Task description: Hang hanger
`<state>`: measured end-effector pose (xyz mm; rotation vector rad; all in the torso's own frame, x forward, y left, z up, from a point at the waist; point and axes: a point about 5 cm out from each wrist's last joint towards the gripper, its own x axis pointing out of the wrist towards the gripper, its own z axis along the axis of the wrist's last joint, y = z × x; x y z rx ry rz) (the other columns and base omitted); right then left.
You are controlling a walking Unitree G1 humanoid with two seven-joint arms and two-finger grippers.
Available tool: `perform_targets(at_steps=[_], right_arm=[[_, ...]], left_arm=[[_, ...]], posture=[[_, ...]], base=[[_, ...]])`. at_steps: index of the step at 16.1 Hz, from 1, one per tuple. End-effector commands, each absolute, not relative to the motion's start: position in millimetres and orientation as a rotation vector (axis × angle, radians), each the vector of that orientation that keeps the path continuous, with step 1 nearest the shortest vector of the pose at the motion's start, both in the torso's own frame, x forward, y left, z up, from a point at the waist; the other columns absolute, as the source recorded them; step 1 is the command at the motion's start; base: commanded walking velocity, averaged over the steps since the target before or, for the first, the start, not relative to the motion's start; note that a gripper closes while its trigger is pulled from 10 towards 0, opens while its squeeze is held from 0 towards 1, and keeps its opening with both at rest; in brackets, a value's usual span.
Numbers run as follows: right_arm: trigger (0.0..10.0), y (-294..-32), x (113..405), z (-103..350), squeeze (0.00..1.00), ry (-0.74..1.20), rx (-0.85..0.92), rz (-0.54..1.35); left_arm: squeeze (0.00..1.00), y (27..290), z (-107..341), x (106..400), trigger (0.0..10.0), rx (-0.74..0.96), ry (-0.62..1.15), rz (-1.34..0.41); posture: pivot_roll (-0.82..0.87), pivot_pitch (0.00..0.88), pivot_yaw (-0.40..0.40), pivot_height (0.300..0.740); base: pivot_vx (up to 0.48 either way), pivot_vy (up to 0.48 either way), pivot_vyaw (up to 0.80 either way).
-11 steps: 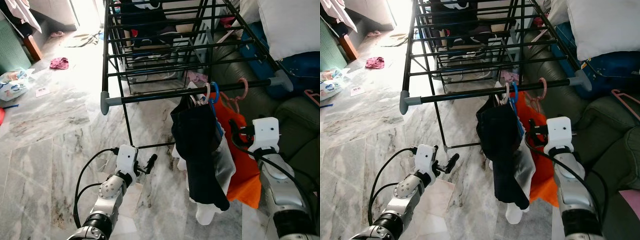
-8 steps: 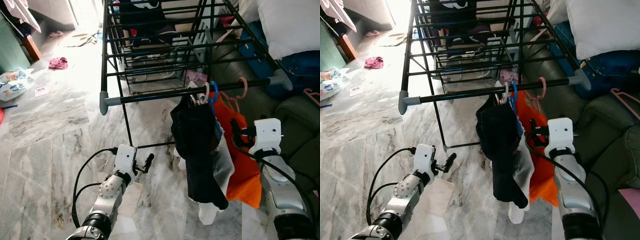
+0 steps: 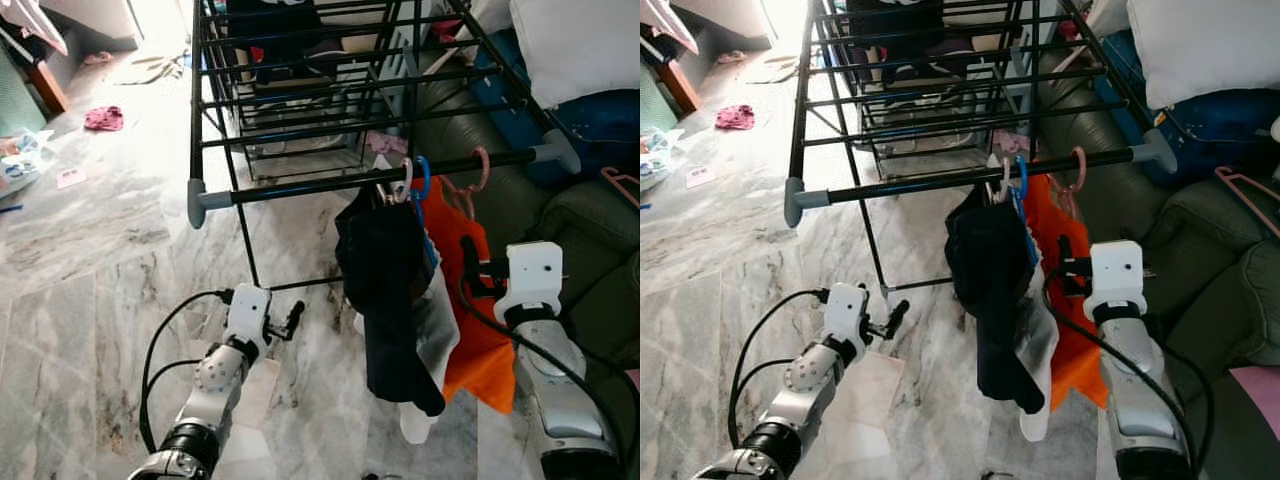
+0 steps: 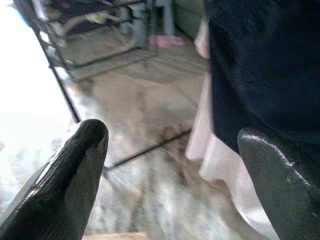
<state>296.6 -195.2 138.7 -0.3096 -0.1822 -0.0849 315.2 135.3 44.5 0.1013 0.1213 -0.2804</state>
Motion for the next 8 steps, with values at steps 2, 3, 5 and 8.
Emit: perform_targets(at_steps=[2,3,5,8], right_arm=[[10.0,-188.1,291.8,140.3,1.00,-0.202,-0.348,-0.109],[10.0,-188.1,291.8,140.3,1.00,-0.202,-0.348,-0.109],[10.0,-184.9,289.6,140.3,1.00,-0.208,-0.359,-0.125],[10.0,-173.2,284.1,138.7,0.94,-0.231,-0.384,-0.121]], left_arm=[[0.00,144.8,49.2,317.7,10.0,0.120,0.096,-0.228],[0.00,144.8,49.2,317.7,10.0,0.120,0.096,-0.228],[0.00,148.0,51.0,318.0,10.0,0.133,0.084,-0.205],[0.00,155.0,60.0,314.7,10.0,0.154,0.016,-0.174]], posture=[[-0.08,0.134,0.022,0.740],[-0.08,0.134,0.022,0.740],[-0.07,0.129,0.023,0.740],[-0.06,0.157,0.029,0.740]], base=[[0.000,0.000,0.00],[0.000,0.000,0.00],[0.000,0.000,0.00],[0.000,0.000,0.00]])
